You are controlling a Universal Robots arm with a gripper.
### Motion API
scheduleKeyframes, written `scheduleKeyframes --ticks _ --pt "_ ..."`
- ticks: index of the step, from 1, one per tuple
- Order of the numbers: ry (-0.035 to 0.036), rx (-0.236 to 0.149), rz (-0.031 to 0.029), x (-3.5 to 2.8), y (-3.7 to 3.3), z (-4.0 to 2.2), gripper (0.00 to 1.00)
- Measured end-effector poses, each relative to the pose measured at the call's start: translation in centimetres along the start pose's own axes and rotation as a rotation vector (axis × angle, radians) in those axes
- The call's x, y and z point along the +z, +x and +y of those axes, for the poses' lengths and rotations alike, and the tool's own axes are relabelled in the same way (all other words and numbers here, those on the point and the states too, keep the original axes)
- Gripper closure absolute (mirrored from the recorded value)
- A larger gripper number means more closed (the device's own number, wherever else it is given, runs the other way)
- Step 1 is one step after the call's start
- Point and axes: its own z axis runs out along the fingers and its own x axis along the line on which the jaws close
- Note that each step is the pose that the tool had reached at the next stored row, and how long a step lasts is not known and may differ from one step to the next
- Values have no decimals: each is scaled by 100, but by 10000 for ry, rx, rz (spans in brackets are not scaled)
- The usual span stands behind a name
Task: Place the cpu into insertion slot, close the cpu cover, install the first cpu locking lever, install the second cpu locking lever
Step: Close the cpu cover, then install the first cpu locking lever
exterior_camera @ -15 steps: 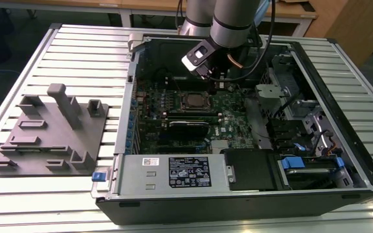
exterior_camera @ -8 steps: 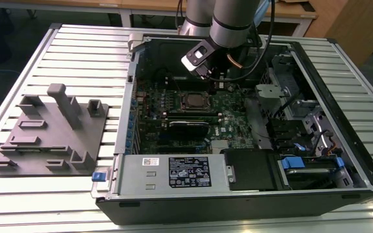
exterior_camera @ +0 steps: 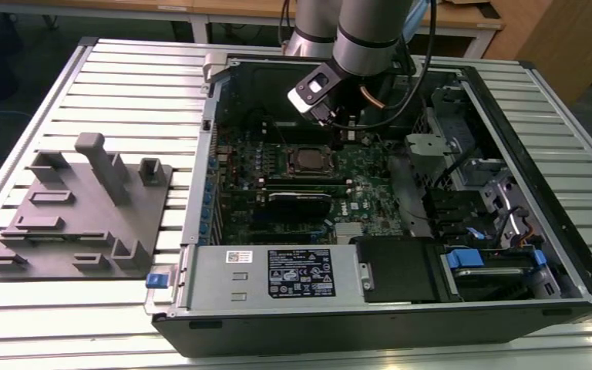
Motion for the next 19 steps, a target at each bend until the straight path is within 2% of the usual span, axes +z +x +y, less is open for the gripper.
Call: scheduleKeyframes --ticks 2,3,8,11,13,16,19 --pt "-7 2 0 2 0 -5 89" --pt "-11 0 4 6 0 -26 89" --pt "-10 -1 0 35 -6 -247 89" --pt "-10 0 0 50 -7 -336 89" --pt "-10 0 0 57 -8 -366 89" --pt "-10 0 0 57 -7 -368 89" --pt "-10 0 1 56 -8 -396 89"
